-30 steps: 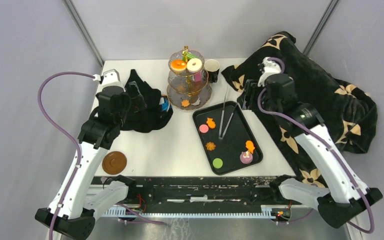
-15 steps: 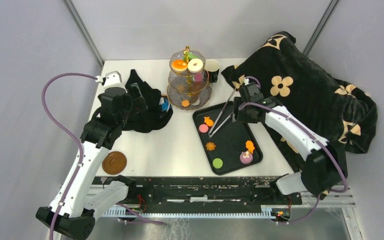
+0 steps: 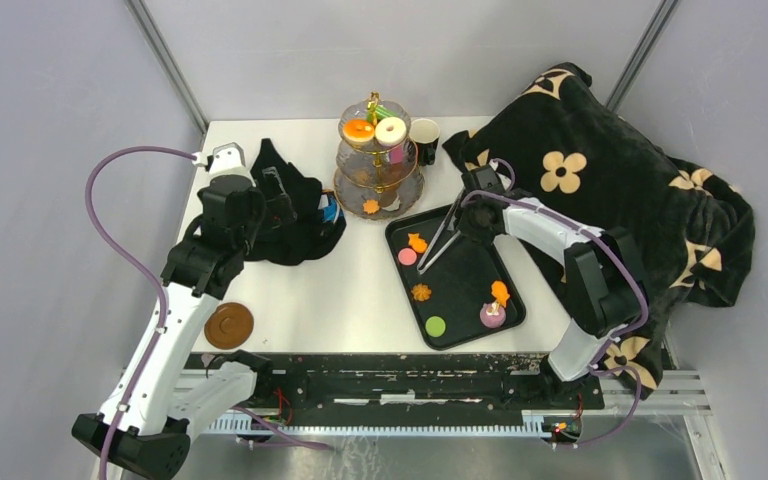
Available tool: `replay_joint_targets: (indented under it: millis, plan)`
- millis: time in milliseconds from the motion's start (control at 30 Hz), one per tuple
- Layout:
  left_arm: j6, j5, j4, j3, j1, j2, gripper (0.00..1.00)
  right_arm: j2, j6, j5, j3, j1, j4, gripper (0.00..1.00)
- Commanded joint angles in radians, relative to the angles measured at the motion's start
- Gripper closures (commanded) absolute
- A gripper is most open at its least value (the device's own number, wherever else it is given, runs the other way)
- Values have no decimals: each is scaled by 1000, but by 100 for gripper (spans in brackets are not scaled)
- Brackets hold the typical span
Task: Serve the afternoon tea
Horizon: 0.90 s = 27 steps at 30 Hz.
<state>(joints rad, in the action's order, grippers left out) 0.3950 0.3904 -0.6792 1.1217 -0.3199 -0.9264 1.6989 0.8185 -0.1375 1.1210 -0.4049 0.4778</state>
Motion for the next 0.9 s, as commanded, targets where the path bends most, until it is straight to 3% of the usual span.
replay_joint_targets:
  millis: [0, 267, 533, 867]
  plan:
    - [1, 12, 32, -3, 6, 5, 1, 49, 67, -25, 48, 1, -72, 40]
    - [-1, 17, 36, -1, 7, -10, 1, 74, 77, -33, 13, 1, -106, 64]
    - [1, 11, 37, 1, 7, -15, 1, 13, 67, -93, -5, 9, -79, 99]
    - [7, -2, 38, 1, 7, -1, 1, -185, -20, -145, -28, 14, 7, 99]
